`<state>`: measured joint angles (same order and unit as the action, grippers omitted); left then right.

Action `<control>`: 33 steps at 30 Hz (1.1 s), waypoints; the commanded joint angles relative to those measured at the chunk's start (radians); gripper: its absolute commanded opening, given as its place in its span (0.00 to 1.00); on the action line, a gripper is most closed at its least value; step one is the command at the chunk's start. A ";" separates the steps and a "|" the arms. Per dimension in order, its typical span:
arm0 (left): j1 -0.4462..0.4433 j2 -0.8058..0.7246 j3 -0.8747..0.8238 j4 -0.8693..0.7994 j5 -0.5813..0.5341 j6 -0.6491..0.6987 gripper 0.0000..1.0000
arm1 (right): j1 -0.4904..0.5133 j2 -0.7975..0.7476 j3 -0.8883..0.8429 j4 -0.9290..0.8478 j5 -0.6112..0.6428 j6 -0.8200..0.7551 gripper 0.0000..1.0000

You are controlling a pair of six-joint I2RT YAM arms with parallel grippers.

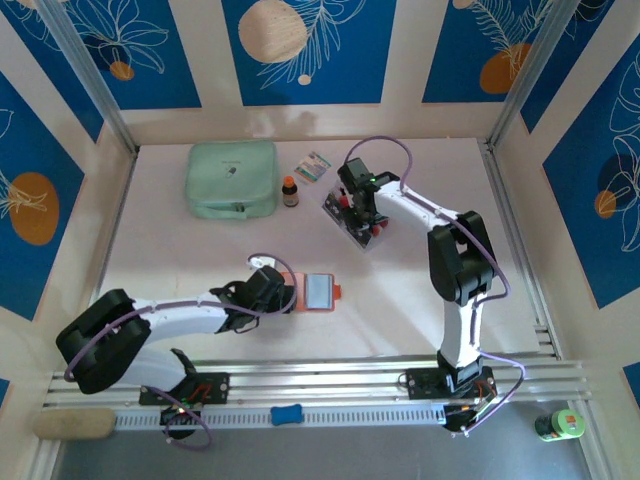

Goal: Put the credit cards into the card holder

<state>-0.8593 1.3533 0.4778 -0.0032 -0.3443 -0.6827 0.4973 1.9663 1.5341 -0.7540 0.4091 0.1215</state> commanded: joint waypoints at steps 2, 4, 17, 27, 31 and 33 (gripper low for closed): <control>0.006 -0.025 -0.001 0.008 0.009 -0.015 1.00 | 0.012 0.026 0.031 -0.025 0.045 -0.027 0.27; 0.006 -0.029 -0.004 0.009 0.009 -0.016 1.00 | 0.013 0.034 0.029 -0.026 0.048 -0.026 0.27; 0.006 -0.044 -0.011 0.009 0.007 -0.017 1.00 | 0.014 0.027 0.020 -0.025 0.033 -0.035 0.19; 0.006 -0.048 -0.008 0.007 0.008 -0.017 1.00 | 0.014 0.011 0.020 -0.028 0.010 -0.046 0.13; 0.006 -0.052 -0.008 0.006 0.008 -0.018 1.00 | 0.014 0.004 0.026 -0.036 -0.005 -0.061 0.09; 0.006 -0.055 -0.007 0.003 0.008 -0.015 1.00 | 0.015 -0.006 0.026 -0.035 -0.010 -0.070 0.06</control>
<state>-0.8593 1.3205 0.4774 0.0006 -0.3412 -0.6827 0.5068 1.9930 1.5391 -0.7570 0.4221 0.0750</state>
